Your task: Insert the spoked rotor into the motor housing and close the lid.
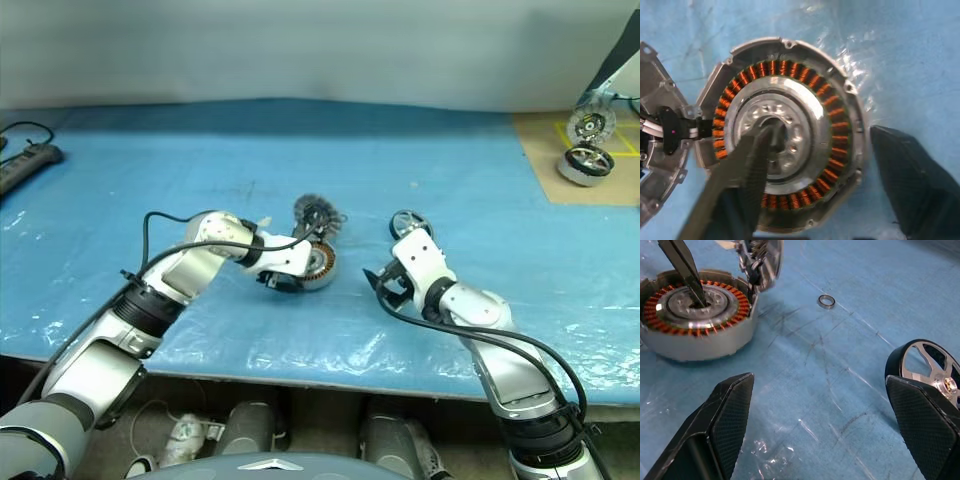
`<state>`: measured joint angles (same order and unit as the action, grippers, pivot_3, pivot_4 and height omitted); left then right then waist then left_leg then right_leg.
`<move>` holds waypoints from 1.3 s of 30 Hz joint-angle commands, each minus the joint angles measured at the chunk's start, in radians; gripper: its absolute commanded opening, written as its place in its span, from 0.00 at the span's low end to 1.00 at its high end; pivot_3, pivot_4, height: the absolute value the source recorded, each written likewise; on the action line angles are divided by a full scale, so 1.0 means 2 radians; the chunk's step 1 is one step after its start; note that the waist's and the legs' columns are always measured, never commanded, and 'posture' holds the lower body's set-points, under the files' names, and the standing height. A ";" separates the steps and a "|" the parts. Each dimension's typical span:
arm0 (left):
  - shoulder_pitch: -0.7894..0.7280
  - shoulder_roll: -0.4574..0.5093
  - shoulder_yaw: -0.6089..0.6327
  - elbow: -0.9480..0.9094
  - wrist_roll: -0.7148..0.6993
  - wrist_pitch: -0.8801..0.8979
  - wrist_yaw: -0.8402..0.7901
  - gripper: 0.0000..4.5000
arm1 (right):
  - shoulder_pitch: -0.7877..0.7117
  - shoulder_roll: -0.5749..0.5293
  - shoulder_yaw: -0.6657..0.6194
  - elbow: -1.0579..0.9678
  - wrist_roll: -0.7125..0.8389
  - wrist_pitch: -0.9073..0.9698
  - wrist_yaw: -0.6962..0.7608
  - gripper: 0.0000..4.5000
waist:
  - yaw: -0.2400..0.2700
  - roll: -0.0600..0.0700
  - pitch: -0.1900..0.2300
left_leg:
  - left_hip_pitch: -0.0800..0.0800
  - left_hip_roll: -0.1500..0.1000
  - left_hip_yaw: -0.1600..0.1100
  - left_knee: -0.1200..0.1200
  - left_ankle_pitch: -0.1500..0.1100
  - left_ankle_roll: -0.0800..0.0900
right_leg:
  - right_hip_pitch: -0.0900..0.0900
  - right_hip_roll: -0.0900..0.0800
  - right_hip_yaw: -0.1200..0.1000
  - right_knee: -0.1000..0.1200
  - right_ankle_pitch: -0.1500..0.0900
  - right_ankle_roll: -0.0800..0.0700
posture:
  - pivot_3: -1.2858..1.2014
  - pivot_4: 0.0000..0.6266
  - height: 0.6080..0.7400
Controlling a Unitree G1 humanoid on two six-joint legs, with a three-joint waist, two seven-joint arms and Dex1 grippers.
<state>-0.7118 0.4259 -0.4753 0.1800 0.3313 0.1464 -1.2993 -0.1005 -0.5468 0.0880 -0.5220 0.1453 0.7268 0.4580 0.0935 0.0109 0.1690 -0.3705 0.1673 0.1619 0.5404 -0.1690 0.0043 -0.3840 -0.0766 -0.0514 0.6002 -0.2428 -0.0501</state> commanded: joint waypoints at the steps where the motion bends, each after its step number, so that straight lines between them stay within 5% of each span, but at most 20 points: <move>1: 0.011 0.001 -0.012 0.021 -0.016 0.051 -0.021 0.97 | -0.005 -0.003 -0.006 -0.012 0.000 -0.008 0.003 1.00 | 0.000 0.000 0.000 | 0.000 0.000 0.000 0.000 0.000 0.000 | 0.000 0.000 0.000 0.000 0.000 0.000 | 0.52 0.24 1.00; 10: -0.015 0.072 0.040 0.007 -0.134 0.064 -0.122 0.97 | 0.000 0.003 -0.008 0.006 -0.001 -0.021 0.003 1.00 | -0.003 0.000 0.000 | -0.006 0.000 0.001 0.000 0.001 -0.002 | -0.007 0.000 0.000 0.002 0.000 -0.002 | 0.52 0.24 1.00; 20: -0.055 0.085 0.100 0.079 -0.195 0.002 -0.110 0.97 | -0.035 -0.006 -0.020 0.006 0.028 -0.024 0.037 1.00 | -0.005 -0.001 0.001 | -0.009 0.000 0.001 0.002 0.002 -0.002 | -0.009 0.000 0.000 0.003 0.000 -0.002 | 0.52 0.24 1.00; 31: -0.032 0.089 0.193 0.118 -0.275 0.004 -0.073 0.97 | -0.071 -0.146 -0.115 -0.088 0.274 0.096 0.239 1.00 | -0.002 -0.001 0.001 | -0.008 0.001 0.001 0.002 0.001 0.002 | -0.008 0.001 0.000 0.003 0.000 -0.002 | 0.52 0.24 1.00; 35: -0.006 0.088 0.208 0.086 -0.298 0.051 -0.052 0.97 | -0.117 -0.155 -0.071 -0.074 0.330 0.124 0.275 1.00 | 0.000 -0.001 0.001 | -0.008 0.001 0.001 0.003 0.001 0.002 | -0.008 0.001 -0.001 0.004 0.000 -0.002 | 0.52 0.24 1.00; 39: 0.032 0.091 0.208 0.045 -0.296 0.079 -0.020 0.97 | -0.201 -0.082 0.016 0.010 0.315 0.140 0.256 1.00 | -0.001 -0.001 0.001 | -0.008 0.002 0.001 0.004 0.001 0.002 | -0.008 0.001 -0.001 0.005 0.001 -0.003 | 0.52 0.24 1.00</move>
<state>-0.6674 0.5944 -0.0791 0.3378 -0.2427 0.2728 -1.3718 -0.4458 -0.7678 0.0581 -0.5804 0.7780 0.9903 0.9880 0.0906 0.0090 0.1709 -0.3860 0.1706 0.1631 0.5483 -0.1664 0.0076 -0.4000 -0.0750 -0.0530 0.6098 -0.2416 -0.0556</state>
